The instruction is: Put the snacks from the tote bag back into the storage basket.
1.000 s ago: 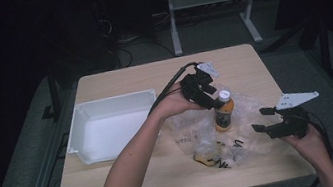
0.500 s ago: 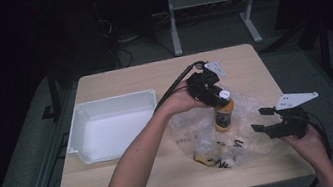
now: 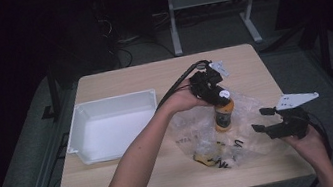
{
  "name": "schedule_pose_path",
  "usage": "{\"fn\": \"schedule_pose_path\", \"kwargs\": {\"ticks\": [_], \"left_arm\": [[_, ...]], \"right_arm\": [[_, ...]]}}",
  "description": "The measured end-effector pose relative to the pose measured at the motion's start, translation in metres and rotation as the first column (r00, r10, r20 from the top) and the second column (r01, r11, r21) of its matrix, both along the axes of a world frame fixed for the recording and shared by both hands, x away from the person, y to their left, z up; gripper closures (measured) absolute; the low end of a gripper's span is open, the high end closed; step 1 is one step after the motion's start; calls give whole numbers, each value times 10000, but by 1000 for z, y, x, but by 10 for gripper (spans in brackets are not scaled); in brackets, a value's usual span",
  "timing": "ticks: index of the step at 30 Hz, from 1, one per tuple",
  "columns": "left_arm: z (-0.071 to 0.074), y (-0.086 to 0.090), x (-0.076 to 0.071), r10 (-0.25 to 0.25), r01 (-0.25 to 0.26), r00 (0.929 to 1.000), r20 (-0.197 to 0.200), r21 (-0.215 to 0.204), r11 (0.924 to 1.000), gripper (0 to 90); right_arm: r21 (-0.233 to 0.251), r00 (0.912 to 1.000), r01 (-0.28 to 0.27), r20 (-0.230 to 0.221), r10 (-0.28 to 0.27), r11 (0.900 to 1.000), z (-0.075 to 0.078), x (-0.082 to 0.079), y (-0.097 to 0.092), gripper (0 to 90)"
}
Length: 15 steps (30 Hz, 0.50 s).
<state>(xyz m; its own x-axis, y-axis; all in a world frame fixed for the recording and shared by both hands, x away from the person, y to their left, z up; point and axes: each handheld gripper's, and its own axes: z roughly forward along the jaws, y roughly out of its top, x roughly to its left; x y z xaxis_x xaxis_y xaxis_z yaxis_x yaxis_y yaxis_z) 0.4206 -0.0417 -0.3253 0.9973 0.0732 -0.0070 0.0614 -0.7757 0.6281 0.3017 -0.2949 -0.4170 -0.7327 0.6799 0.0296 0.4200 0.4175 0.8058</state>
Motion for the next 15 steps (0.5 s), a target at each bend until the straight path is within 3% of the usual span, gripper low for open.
{"fn": "schedule_pose_path", "kwargs": {"ticks": [6,15], "left_arm": [[0,1,1,29,-31,9999,-121,-177,9998,566],[2,1,1,8,-8,10000,29,-15,10000,585]], "right_arm": [[15,10000,43,35,-43,10000,0,0,-1,308],[91,9999,93,62,-94,9999,0,-1,-2,306]]}}
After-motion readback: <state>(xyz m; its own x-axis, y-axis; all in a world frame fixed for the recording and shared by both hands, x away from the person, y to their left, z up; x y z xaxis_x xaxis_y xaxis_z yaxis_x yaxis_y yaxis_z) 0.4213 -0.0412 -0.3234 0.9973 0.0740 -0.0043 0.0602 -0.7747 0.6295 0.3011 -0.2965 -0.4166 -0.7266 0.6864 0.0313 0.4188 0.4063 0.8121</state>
